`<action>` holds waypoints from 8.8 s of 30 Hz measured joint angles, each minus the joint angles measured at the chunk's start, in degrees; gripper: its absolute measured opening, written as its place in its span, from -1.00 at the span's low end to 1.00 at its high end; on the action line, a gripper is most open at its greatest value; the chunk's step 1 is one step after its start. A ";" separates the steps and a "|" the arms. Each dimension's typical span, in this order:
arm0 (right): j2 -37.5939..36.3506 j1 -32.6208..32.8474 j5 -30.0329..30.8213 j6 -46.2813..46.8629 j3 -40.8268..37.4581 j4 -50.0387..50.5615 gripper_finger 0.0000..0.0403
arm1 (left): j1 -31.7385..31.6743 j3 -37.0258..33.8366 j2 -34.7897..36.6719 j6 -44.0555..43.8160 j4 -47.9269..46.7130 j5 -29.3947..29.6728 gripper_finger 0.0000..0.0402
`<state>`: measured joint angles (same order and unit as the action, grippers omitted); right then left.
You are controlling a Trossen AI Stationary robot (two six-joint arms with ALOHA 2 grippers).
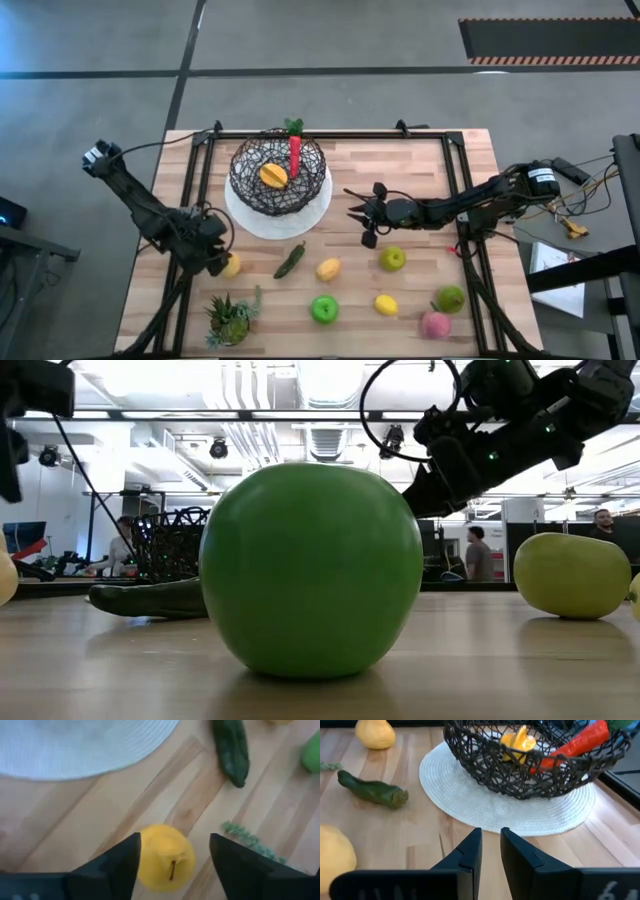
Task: Build produce basket
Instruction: Put the yellow pear into the wire basket, then put the right green apple into the wire basket, then put the green chili pepper into the wire basket
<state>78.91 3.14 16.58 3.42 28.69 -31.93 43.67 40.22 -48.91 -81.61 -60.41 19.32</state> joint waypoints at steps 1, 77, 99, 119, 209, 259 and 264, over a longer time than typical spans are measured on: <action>0.02 0.00 0.00 0.09 -0.19 -0.03 -0.70 | 0.41 -0.37 0.17 -0.93 0.04 -0.42 0.16; 0.02 -0.02 0.02 0.48 -0.64 -0.33 -0.72 | 2.03 6.08 -2.63 14.12 4.64 25.41 -1.00; 0.02 0.00 0.02 1.13 -0.64 -1.39 -0.72 | -49.11 -0.42 -0.64 67.30 29.03 13.19 -1.00; 0.02 -0.02 0.02 1.11 -0.64 -1.41 -0.72 | -60.24 -5.39 -12.34 71.87 37.45 11.82 -0.68; 4.42 22.93 7.87 22.93 11.76 39.14 0.43 | -36.02 -18.30 -8.29 83.68 88.28 0.75 -0.08; 55.34 -22.05 -28.07 -15.30 104.60 82.38 0.87 | -29.41 -21.71 3.63 81.76 71.88 28.79 -0.08; 50.51 -22.03 -27.88 -15.48 104.40 82.75 0.88 | -29.37 -21.19 3.91 81.73 71.93 28.77 -0.08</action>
<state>129.42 -18.90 -11.30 -12.05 133.09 50.82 14.31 19.03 -45.00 0.12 11.52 48.10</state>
